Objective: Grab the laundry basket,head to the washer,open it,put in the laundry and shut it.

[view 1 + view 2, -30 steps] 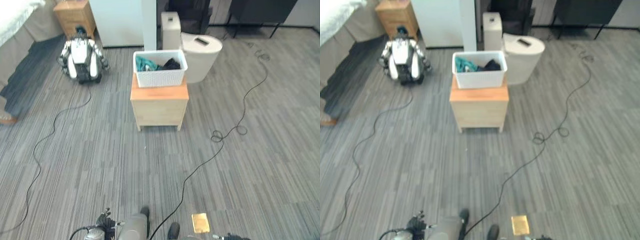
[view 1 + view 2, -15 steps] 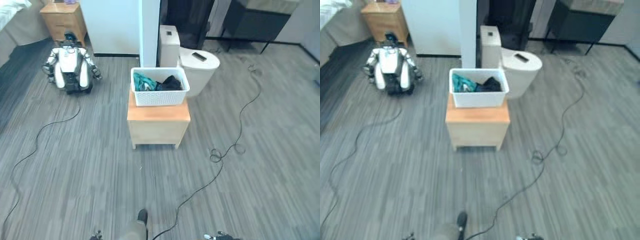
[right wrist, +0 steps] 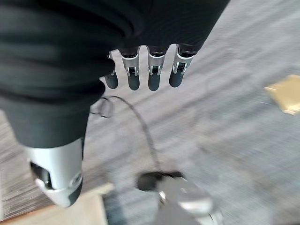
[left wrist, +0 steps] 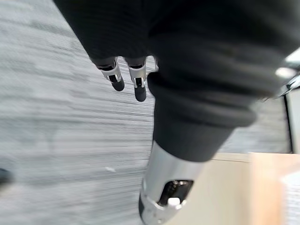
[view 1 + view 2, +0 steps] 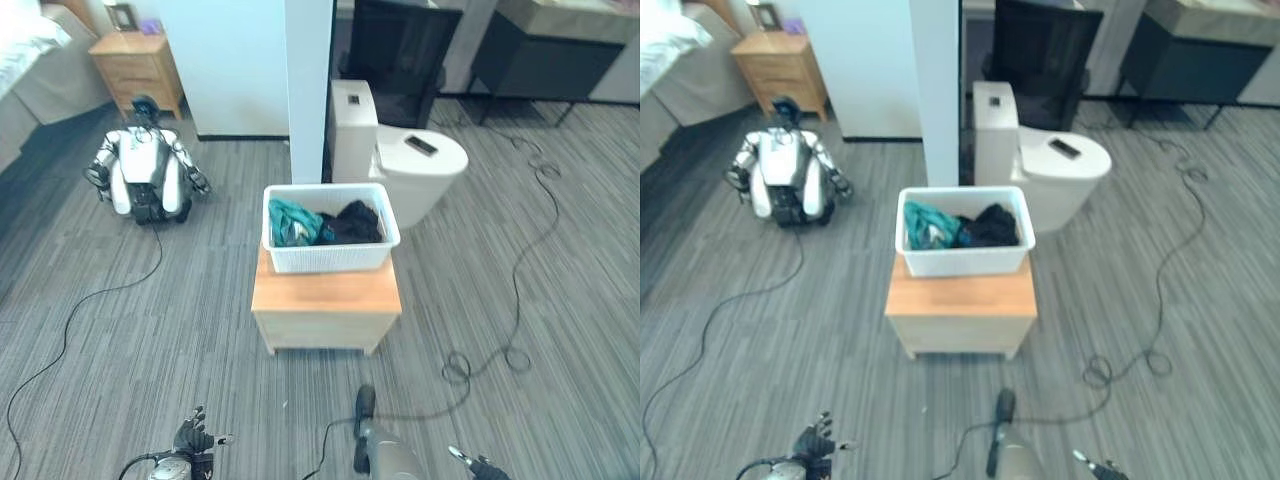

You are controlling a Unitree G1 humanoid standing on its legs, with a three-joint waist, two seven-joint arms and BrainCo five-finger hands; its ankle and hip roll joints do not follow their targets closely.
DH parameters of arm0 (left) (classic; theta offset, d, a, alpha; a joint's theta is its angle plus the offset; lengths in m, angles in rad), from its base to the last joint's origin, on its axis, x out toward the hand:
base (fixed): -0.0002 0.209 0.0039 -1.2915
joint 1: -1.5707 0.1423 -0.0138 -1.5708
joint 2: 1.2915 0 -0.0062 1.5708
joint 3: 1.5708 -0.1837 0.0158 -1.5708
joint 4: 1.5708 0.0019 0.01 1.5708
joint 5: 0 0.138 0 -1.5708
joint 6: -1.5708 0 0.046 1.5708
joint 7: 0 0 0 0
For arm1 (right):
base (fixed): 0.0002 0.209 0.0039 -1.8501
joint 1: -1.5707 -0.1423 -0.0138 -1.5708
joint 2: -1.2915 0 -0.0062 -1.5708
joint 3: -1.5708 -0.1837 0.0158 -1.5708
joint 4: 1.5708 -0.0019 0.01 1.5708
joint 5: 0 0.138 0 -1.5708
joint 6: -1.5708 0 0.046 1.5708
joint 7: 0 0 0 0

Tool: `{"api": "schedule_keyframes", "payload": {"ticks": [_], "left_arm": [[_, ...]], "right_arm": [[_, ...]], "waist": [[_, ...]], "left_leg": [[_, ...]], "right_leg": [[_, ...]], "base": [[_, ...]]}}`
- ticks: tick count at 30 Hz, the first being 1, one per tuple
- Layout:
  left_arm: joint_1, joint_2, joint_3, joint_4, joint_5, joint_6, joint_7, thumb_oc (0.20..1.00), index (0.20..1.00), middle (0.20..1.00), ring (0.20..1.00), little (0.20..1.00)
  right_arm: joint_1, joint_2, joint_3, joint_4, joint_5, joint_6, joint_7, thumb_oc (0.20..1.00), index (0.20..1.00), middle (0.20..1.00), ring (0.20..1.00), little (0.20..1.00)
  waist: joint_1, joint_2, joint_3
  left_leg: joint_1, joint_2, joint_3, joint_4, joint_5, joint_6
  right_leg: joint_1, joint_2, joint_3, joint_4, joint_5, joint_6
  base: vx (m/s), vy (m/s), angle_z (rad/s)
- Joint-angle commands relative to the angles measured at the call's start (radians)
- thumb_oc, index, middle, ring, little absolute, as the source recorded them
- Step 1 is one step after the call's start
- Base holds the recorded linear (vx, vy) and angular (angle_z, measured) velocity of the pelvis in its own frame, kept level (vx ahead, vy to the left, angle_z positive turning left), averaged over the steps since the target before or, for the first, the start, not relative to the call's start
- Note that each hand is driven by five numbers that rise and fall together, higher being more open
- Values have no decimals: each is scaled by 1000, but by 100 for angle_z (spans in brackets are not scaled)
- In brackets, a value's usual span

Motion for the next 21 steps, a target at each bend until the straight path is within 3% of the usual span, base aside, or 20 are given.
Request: {"api": "schedule_keyframes", "payload": {"ticks": [1, 3, 5, 6, 7, 8, 9, 10, 11, 16, 21], "left_arm": [[21, 58, 62, -31, -70, -19, 25, 1000, 1000, 1000, 1000, 1000], [32, 55, 82, -76, -110, -16, 38, 1000, 1000, 1000, 1000, 1000], [31, 55, 88, -95, -124, -14, 48, 1000, 1000, 1000, 1000, 1000], [29, 56, 95, -129, -136, -15, 62, 1000, 1000, 1000, 1000, 1000], [30, 54, 109, -202, -159, -18, 86, 1000, 1000, 1000, 1000, 1000], [32, 53, 109, -205, -159, -17, 87, 1000, 1000, 1000, 1000, 1000], [38, 55, 119, -254, -166, -20, 104, 1000, 1000, 1000, 1000, 1000], [42, 61, 129, -323, -168, -19, 121, 1000, 1000, 1000, 1000, 1000], [43, 69, 142, -412, -150, -21, 153, 1000, 1000, 1000, 1000, 1000], [66, 93, 188, -513, -62, 17, 171, 1000, 1000, 1000, 1000, 1000], [142, 129, 245, -620, 56, 75, 166, 1000, 1000, 1000, 1000, 1000]], "right_arm": [[14, -24, 7, -36, 59, -39, -11, 1000, 1000, 1000, 1000, 1000], [3, -29, 7, -65, 94, -50, -28, 1000, 1000, 1000, 1000, 1000], [-8, -34, 5, -91, 115, -52, -40, 1000, 1000, 1000, 1000, 1000], [-15, -41, 5, -127, 131, -54, -53, 1000, 1000, 1000, 1000, 1000], [-26, -56, -3, -206, 143, -60, -71, 1000, 1000, 1000, 1000, 1000], [-24, -56, -3, -208, 143, -59, -72, 1000, 1000, 1000, 1000, 1000], [-29, -72, -7, -256, 139, -60, -81, 1000, 1000, 1000, 1000, 1000], [-44, -92, -11, -294, 132, -57, -85, 1000, 1000, 1000, 1000, 1000], [-74, -112, -3, -337, 111, -57, -106, 1000, 1000, 1000, 1000, 1000], [-63, -149, 1, -491, 3, -20, -96, 1000, 1000, 1000, 1000, 1000], [-80, -169, 21, -627, -37, 9, -56, 1000, 1000, 1000, 1000, 1000]], "waist": [[17, -62, -14], [33, -85, 0], [45, -95, 13], [51, -98, 23], [68, -100, 42], [70, -102, 44], [80, -98, 53], [95, -89, 61], [117, -67, 66], [120, -50, 40], [148, -39, 7]], "left_leg": [[-235, 94, -29, 337, 157, 15], [-367, 78, -66, 560, 231, 53], [-429, 68, -78, 602, 250, 69], [-481, 61, -72, 597, 224, 82], [-543, 42, -51, 508, 191, 79], [-537, 41, -47, 503, 191, 80], [-539, 42, -35, 406, 187, 64], [-540, 39, -24, 255, 209, 42], [-545, 43, -18, 91, 268, 13], [-494, 49, -19, 74, 238, -6], [-415, 44, 15, 27, 200, 7]], "right_leg": [[121, -49, 31, -97, 21, 36], [170, -19, 42, -113, -14, -12], [190, -9, 59, -123, -33, -29], [208, -3, 66, -130, -46, -34], [236, -7, 73, -140, -58, -30], [239, -8, 75, -140, -59, -30], [251, -9, 79, -146, -62, -23], [266, -9, 79, -150, -68, -18], [283, 0, 76, -150, -80, -14], [328, -5, 97, -146, -114, -13], [362, -43, 121, -175, -115, 5]], "base": [[519, -617, 8], [137, -283, -29], [85, -167, -43], [167, -152, -36], [130, -54, -26], [139, 14, -1], [117, 76, -26], [208, 157, -56], [222, 168, -71], [182, 111, -39], [172, 149, -31]]}}
